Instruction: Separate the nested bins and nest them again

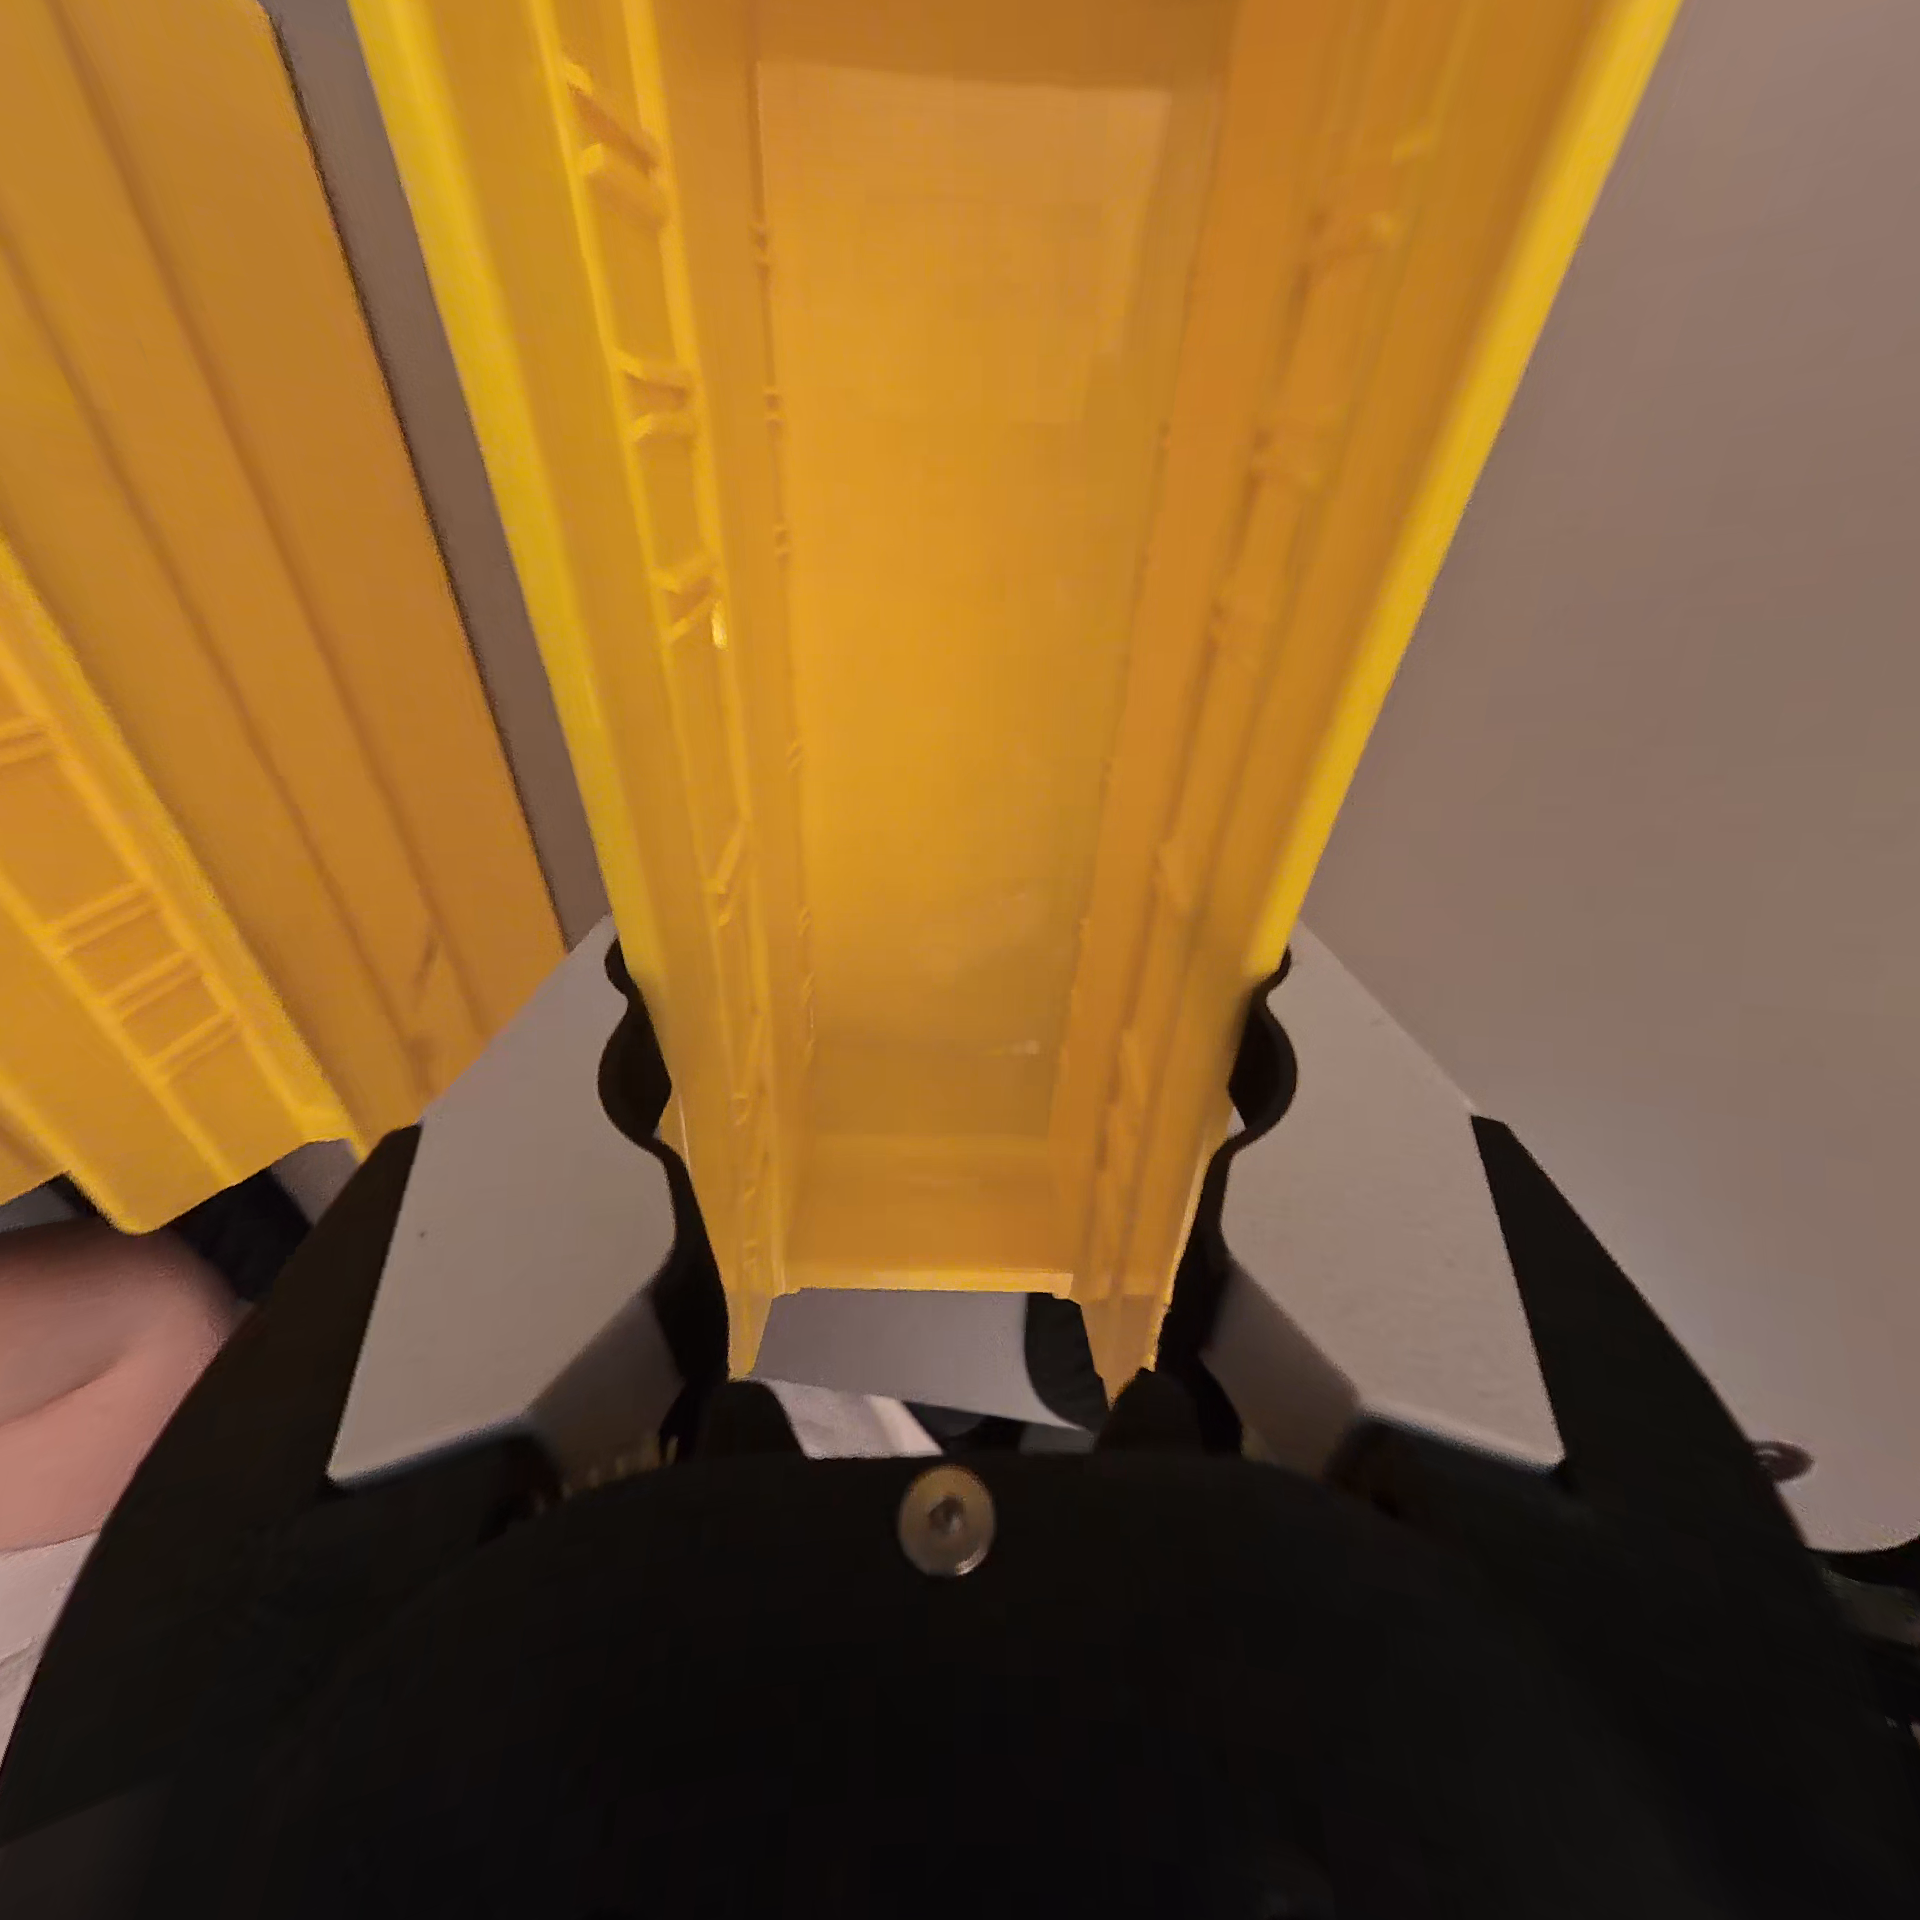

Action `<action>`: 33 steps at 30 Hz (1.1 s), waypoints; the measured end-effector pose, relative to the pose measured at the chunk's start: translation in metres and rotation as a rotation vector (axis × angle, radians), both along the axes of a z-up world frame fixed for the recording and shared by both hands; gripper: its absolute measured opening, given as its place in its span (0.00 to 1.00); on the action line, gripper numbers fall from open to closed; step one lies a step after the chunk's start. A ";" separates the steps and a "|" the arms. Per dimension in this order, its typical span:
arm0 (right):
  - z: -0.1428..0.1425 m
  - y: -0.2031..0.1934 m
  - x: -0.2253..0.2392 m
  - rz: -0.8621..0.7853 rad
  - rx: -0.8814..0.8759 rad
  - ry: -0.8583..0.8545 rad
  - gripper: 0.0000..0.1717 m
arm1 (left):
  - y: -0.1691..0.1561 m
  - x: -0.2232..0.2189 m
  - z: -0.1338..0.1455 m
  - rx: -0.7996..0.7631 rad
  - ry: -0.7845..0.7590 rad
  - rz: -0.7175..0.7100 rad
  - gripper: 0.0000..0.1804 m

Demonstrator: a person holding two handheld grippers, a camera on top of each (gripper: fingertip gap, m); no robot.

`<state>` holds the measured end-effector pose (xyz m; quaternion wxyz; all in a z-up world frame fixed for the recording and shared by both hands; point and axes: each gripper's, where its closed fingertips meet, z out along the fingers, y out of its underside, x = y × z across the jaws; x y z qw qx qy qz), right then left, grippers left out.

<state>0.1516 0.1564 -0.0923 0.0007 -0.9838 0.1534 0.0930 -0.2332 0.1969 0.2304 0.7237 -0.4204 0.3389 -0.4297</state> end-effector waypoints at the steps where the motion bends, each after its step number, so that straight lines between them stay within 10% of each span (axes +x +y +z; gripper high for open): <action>1: 0.004 0.000 -0.002 -0.012 0.001 0.010 0.66 | -0.001 0.000 0.000 0.001 0.000 -0.002 0.25; 17: 0.128 0.030 -0.111 -0.024 0.126 0.157 0.67 | -0.002 0.011 -0.006 -0.015 0.058 0.010 0.25; 33: 0.069 0.053 -0.175 0.048 -0.010 0.017 0.68 | -0.016 0.021 -0.007 -0.013 0.090 -0.042 0.24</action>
